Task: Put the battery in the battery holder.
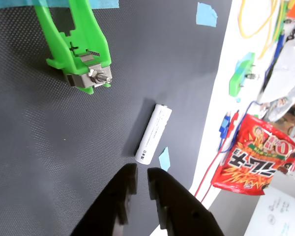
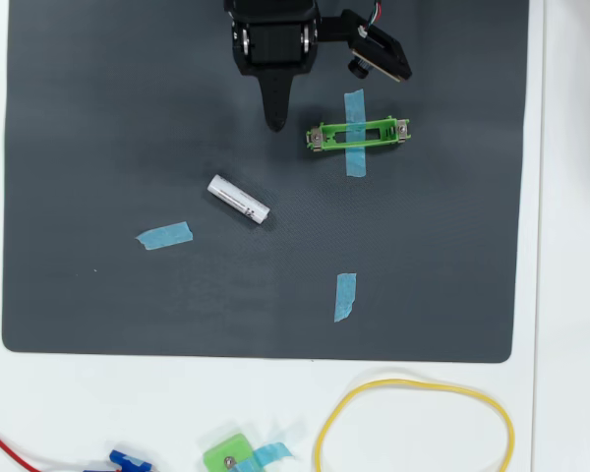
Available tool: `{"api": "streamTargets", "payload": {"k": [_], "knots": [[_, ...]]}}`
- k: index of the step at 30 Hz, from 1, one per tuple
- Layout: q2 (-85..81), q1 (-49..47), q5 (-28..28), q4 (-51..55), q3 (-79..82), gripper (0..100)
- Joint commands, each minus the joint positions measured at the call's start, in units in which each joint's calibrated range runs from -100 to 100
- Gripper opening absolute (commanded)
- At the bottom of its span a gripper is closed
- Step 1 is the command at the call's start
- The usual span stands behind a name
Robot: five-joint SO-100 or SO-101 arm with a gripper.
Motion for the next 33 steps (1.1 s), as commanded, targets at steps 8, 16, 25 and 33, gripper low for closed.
{"api": "streamTargets", "payload": {"k": [8,16,25,33], "knots": [[44.53,11.66,-0.31,16.18,-44.7,0],[65.59,11.66,-2.82,26.14,-70.7,0],[80.09,9.79,-16.07,9.71,-64.88,0],[80.61,0.55,-6.89,7.0,-63.47,7]]}}
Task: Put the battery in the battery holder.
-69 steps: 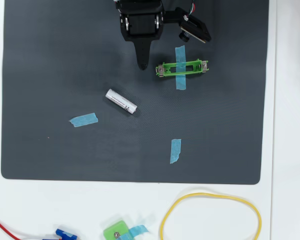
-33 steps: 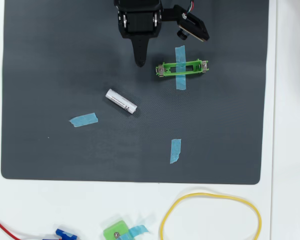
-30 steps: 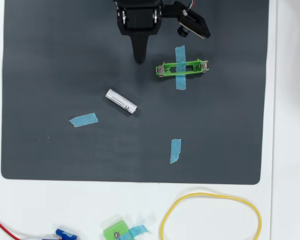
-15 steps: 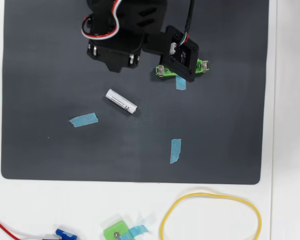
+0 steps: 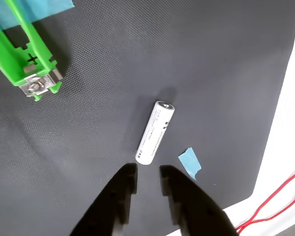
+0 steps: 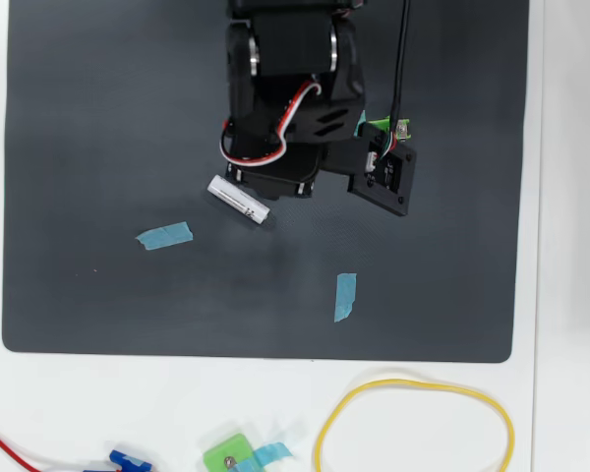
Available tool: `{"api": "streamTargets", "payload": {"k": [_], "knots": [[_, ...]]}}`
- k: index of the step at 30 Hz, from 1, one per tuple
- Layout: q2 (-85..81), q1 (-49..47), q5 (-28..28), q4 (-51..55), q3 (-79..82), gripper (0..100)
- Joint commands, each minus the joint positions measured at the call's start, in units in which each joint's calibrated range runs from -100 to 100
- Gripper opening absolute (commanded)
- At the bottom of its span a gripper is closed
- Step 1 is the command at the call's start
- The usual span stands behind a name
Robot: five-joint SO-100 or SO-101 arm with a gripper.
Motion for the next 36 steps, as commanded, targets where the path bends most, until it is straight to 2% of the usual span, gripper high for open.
{"api": "streamTargets", "payload": {"k": [1,3,5,9,24,36], "knots": [[1.24,-0.23,0.58,-0.84,-0.58,10],[6.02,0.18,-0.31,-2.85,-0.76,9],[8.83,2.67,-4.38,-9.05,-0.67,9],[9.17,3.19,-6.47,-9.49,-0.41,9],[13.09,5.27,-6.99,-12.64,-0.85,10],[18.55,6.3,-6.73,-9.4,-5.08,10]]}}
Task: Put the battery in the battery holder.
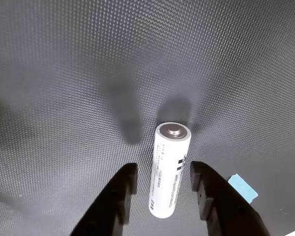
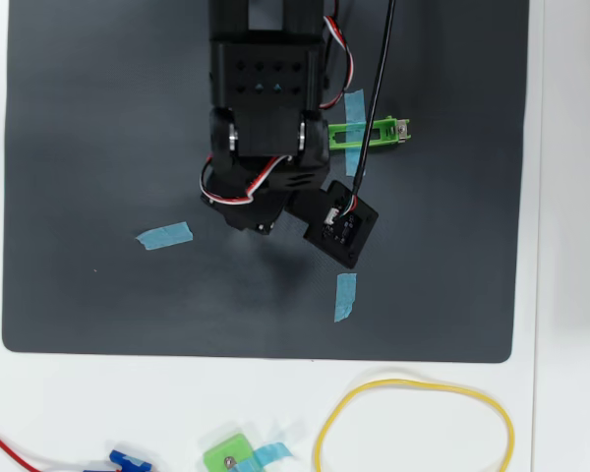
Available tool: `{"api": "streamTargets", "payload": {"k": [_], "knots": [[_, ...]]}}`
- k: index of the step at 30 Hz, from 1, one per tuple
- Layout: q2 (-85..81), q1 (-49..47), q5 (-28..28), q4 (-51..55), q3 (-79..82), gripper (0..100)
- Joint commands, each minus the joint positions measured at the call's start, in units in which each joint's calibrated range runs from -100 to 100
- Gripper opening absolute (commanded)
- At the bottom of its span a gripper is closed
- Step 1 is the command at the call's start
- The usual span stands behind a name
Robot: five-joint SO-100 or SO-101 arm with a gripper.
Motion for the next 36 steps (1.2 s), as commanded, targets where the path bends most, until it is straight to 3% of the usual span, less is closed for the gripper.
{"api": "streamTargets", "payload": {"k": [1,9,11,17,20,22,26,31,36], "knots": [[0.3,2.02,1.05,0.67,-2.63,10],[7.47,1.09,1.1,7.32,-9.06,9],[7.47,1.09,1.1,7.23,-8.62,0],[6.36,0.98,1.1,7.05,-8.09,0],[-7.97,-1.61,1.89,-0.46,3.72,0],[-27.42,-16.04,7.1,-12.18,20.81,0],[-42.08,-24.86,13.42,-21.01,32.62,0],[-42.08,-29.22,13.42,-20.66,32.18,0],[-29.29,-29.74,13.78,-20.57,27.77,0]]}}
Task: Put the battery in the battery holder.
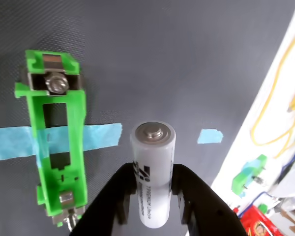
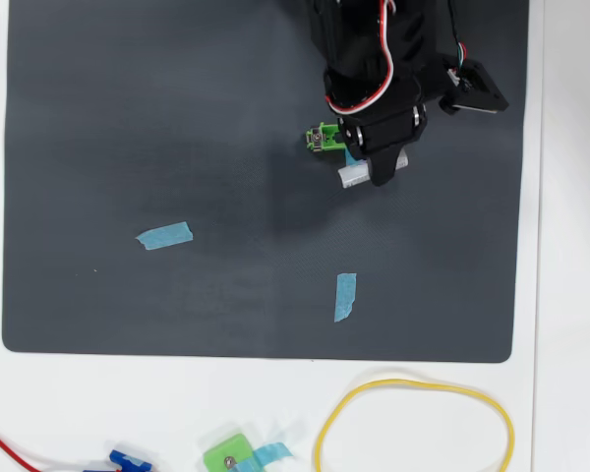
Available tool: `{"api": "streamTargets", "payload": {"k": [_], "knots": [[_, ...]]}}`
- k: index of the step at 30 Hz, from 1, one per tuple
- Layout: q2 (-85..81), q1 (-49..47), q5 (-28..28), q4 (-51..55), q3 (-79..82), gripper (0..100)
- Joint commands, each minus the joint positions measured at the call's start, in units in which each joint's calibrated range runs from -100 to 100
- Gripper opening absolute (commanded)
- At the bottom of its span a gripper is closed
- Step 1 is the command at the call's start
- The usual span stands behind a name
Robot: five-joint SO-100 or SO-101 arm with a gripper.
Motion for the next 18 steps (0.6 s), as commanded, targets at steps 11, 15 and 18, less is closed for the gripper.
{"api": "streamTargets", "payload": {"k": [11,15,18], "knots": [[4.67,3.13,0.46,7.02,-9.0,0],[4.67,2.82,0.46,16.55,-12.18,0],[4.67,2.51,0.46,22.49,-15.17,0]]}}
